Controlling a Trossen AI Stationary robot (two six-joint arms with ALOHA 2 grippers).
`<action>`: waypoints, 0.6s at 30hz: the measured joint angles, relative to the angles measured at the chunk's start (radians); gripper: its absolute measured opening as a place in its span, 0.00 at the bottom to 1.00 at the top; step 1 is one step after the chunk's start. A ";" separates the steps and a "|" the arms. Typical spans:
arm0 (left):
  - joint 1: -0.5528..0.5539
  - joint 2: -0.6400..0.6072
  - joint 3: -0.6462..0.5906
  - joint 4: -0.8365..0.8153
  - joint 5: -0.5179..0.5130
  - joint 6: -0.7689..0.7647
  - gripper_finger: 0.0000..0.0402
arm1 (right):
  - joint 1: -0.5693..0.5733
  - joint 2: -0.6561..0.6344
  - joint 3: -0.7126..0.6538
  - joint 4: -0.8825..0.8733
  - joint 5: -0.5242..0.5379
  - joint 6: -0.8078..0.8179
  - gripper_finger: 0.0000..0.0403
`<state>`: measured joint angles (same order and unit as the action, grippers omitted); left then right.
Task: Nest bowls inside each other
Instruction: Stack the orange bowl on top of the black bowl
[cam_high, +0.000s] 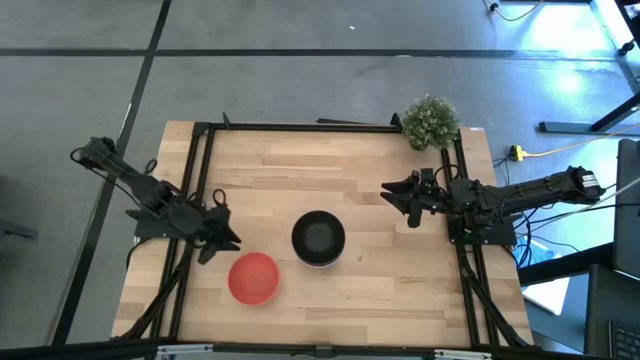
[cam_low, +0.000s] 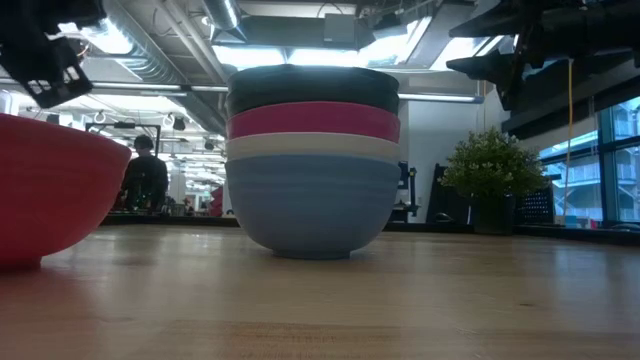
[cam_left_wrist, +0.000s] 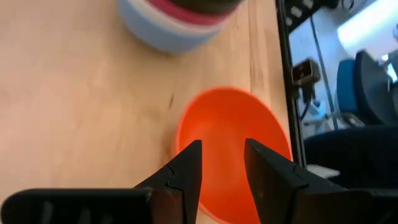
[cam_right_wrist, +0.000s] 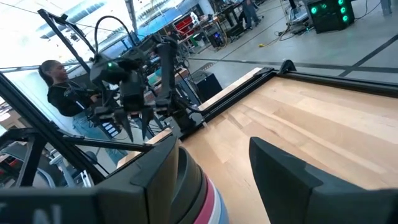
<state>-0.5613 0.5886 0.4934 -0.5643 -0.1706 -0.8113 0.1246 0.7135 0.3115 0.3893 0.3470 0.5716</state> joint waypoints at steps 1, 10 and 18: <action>0.000 0.014 0.000 0.002 0.017 -0.008 0.28 | 0.000 0.000 0.000 0.000 0.000 0.000 0.50; -0.008 0.109 0.001 0.054 0.084 -0.047 0.28 | 0.000 0.000 0.000 -0.004 0.000 0.000 0.50; -0.040 0.233 0.001 0.063 0.084 -0.104 0.28 | 0.000 0.000 0.000 -0.007 0.001 0.000 0.50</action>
<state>-0.6009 0.8219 0.4942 -0.5016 -0.0867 -0.9151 0.1246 0.7136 0.3115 0.3822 0.3477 0.5713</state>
